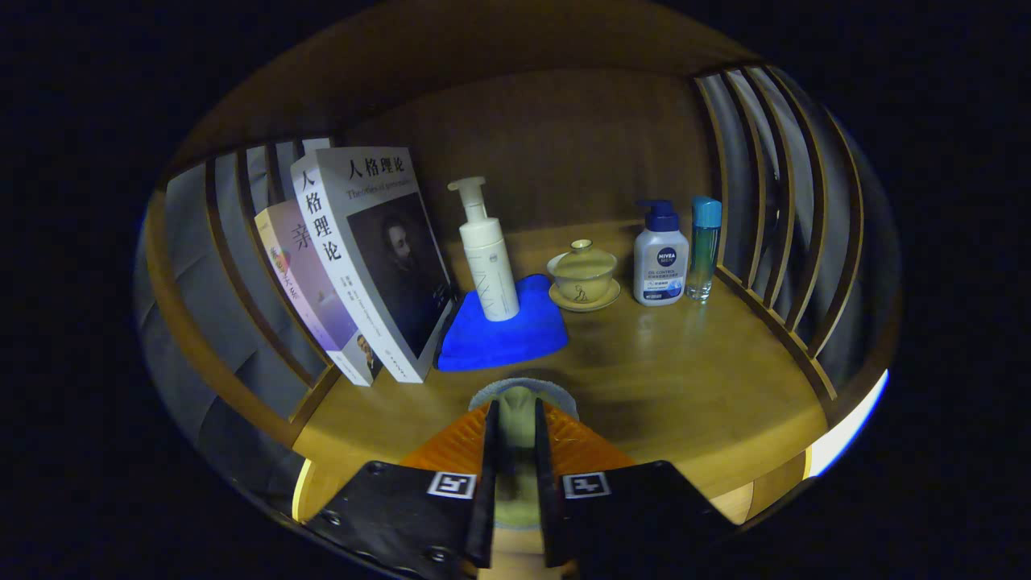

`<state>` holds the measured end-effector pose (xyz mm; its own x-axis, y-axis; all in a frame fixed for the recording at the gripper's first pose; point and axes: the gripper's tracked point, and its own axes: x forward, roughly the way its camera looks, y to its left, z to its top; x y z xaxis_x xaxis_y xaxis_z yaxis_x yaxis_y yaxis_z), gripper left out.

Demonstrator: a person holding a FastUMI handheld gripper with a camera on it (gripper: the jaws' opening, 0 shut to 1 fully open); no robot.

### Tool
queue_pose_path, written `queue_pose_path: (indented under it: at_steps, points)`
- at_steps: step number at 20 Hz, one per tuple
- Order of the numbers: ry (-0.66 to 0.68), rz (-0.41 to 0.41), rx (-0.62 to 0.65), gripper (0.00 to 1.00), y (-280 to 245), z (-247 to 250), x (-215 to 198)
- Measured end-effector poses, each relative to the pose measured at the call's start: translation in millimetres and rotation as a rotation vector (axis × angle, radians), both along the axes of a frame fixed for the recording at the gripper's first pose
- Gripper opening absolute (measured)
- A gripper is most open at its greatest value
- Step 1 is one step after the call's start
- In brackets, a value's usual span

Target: Pull open the drawer, take out the items inside it, and place them on the countertop above the cabinet.

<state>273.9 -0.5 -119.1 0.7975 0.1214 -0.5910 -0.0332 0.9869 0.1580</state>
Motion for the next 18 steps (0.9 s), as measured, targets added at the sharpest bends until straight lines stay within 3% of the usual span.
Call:
queue_pose_path:
  at_steps: [1, 2, 6, 12, 18]
  points:
    - [-0.017, -0.002, -0.008, 0.33, 0, 3, 1]
    - [-0.037, 0.005, -0.021, 0.32, 1, 4, 1]
    - [-0.204, 0.014, -0.119, 0.99, -1, 36, -17]
    - [-0.393, 0.030, -0.151, 0.97, 7, 73, -77]
    - [-0.481, 0.035, -0.146, 0.98, 7, 84, -147]
